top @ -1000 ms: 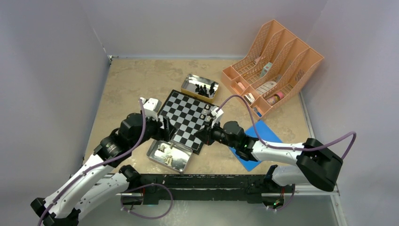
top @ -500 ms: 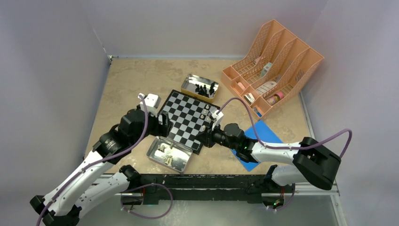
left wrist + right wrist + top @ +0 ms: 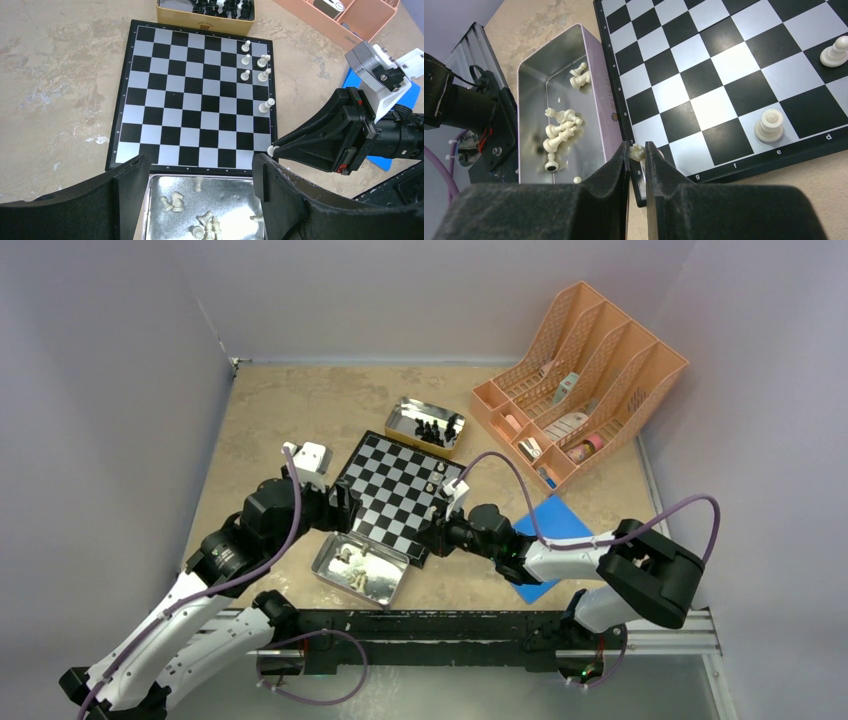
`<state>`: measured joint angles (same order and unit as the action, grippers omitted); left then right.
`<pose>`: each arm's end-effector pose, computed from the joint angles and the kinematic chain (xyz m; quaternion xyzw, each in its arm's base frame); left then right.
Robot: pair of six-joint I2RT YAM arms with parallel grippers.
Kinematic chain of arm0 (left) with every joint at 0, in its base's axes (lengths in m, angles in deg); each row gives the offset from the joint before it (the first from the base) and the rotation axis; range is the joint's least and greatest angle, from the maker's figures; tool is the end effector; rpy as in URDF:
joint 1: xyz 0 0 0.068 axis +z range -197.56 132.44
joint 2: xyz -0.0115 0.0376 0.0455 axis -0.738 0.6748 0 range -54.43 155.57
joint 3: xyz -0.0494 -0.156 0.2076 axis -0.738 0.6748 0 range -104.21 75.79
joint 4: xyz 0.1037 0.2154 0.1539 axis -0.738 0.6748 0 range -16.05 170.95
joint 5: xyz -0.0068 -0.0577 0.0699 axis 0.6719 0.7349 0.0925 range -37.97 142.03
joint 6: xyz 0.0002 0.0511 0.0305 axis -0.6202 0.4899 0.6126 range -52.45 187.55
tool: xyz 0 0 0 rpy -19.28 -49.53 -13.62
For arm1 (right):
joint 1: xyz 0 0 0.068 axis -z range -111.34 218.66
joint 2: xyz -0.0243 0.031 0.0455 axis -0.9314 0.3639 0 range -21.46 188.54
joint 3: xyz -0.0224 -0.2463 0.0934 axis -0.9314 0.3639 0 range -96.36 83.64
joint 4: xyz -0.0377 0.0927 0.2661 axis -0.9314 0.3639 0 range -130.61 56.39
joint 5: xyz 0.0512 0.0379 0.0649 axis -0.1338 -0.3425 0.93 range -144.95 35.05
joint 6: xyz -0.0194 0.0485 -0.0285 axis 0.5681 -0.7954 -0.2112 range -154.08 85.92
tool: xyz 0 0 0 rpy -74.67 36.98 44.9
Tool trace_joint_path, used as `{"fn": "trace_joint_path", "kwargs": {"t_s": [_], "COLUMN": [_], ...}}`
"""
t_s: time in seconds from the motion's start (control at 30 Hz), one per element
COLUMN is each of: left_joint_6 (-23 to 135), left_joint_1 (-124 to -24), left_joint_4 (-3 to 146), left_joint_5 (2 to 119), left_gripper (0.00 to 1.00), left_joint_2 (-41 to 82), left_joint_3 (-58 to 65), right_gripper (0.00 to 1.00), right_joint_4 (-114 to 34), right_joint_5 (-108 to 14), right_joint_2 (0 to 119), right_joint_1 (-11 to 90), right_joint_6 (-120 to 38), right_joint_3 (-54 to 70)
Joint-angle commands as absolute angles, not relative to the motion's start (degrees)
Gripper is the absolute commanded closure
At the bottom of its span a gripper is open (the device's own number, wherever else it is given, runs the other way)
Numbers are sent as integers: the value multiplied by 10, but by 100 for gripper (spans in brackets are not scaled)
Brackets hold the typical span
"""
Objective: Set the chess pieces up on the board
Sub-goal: Place the chess piece on the chessboard.
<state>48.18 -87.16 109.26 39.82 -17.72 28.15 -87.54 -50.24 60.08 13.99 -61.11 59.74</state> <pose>0.1403 -0.1043 0.3278 0.0900 0.8329 -0.1873 0.5130 0.1662 0.2409 0.1488 -0.2092 0.7408 0.4409 0.4616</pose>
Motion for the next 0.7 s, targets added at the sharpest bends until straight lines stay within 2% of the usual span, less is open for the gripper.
{"fn": "trace_joint_path", "kwargs": {"t_s": [0.0,0.67], "left_joint_6": [494,494], "left_joint_1": [-869,-869], "left_joint_4": [1075,1075], "left_joint_5": [391,388], "left_gripper": [26,26], "left_joint_2": [-177,-178], "left_joint_3": [284,283], "right_gripper": [89,88], "right_joint_4": [-927,-968], "right_joint_5": [-494,-473], "right_joint_2": [611,641], "right_joint_1": [142,142], "right_joint_6": [-608,-620], "right_joint_3": [598,618]}}
